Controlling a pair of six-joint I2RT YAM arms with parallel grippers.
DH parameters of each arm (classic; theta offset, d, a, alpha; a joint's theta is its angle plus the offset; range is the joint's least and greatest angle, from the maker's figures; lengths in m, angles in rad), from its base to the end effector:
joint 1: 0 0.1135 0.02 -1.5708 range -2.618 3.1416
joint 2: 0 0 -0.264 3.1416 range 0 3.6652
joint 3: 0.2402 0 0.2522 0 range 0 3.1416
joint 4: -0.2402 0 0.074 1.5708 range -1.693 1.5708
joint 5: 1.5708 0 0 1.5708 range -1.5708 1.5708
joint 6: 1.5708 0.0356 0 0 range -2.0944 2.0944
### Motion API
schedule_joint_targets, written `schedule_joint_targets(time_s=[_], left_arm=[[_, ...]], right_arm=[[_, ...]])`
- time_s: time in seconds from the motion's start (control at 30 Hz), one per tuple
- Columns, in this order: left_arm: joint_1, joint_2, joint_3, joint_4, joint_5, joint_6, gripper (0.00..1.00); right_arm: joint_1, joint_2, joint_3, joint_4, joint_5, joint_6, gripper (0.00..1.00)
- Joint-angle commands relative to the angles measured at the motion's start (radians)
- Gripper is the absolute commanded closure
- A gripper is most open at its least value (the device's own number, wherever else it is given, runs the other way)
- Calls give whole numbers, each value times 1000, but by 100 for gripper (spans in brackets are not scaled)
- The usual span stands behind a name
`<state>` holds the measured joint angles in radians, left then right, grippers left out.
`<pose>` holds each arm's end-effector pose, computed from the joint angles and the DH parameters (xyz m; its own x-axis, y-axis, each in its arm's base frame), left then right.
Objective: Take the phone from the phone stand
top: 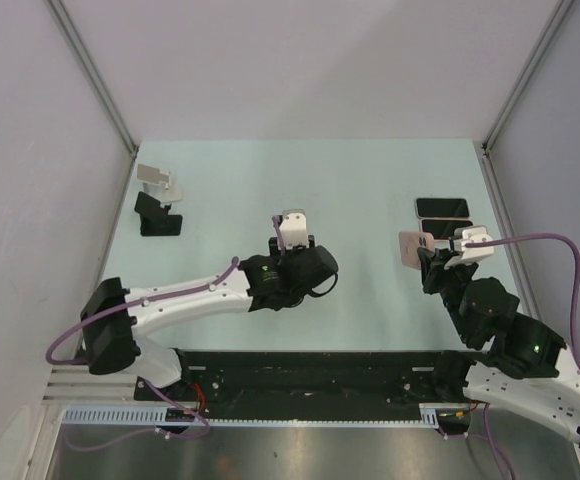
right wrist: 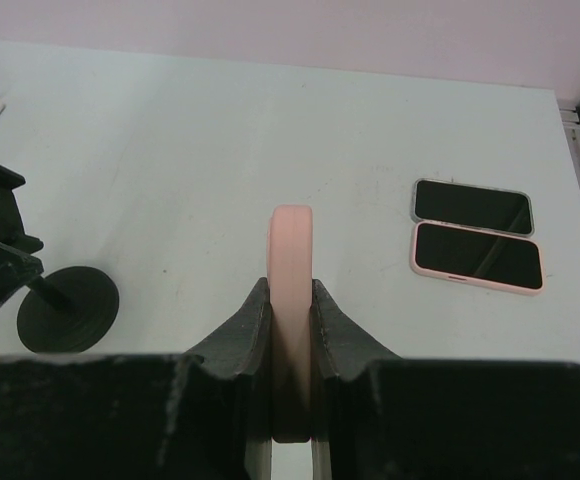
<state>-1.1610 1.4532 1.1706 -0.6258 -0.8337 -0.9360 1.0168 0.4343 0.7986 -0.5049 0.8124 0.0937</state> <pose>0.1442 -0.2658 0.2878 -0.5366 -0.1230 -0.8348 0.0051 0.9888 -0.1490 0.0670 0.0591 0.3541 -0.0927 -0.0276 -0.9953 -0.1989 0.9800 -0.0086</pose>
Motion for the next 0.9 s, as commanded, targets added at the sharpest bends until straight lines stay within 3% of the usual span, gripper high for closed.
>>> schedule_joint_targets(time_s=[0.0, 0.53, 0.67, 0.87], left_arm=[[1, 29, 49, -2, -25, -63, 48], [64, 68, 77, 0, -54, -92, 41], [81, 70, 77, 0, -50, -96, 44], [89, 62, 70, 1, -50, -70, 59]], right_arm=[[14, -26, 11, 66, 47, 3, 100], [26, -19, 13, 65, 59, 3, 100], [26, -17, 11, 62, 60, 5, 100], [31, -14, 11, 58, 65, 5, 100]])
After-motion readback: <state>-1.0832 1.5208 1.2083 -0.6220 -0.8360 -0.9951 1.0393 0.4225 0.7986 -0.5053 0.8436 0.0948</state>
